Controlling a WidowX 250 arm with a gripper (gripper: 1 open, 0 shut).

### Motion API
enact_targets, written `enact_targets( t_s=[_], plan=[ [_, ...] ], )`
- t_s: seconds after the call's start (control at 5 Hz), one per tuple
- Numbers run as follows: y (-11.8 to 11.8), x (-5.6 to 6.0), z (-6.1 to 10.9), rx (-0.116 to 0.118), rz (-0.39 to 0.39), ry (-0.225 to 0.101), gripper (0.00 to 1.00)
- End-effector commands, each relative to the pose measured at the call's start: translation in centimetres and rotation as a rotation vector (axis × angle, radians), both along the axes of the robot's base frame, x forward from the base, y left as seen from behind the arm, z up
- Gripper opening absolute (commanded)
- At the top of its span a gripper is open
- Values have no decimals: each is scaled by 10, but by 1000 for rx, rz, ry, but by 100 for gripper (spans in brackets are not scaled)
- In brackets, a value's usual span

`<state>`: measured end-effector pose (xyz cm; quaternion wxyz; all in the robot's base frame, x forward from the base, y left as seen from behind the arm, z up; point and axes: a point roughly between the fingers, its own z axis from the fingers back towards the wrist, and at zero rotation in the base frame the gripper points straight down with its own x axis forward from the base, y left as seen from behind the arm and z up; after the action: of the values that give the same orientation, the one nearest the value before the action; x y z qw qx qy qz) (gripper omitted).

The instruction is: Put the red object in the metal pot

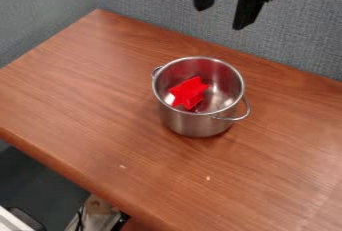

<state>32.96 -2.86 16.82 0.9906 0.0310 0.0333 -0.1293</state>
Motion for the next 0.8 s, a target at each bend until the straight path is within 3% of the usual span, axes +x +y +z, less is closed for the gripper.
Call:
enact_targets(
  t_s=[0.0, 0.2, 0.4, 0.6],
  plan=[
    [0, 1, 15, 15, -68, -27, 100],
    [-4, 2, 16, 34, -134, -4, 100],
    [-11, -1, 6, 43, -80, -20, 100],
    [-6, -6, 1, 58, -12, -46, 0]
  ],
)
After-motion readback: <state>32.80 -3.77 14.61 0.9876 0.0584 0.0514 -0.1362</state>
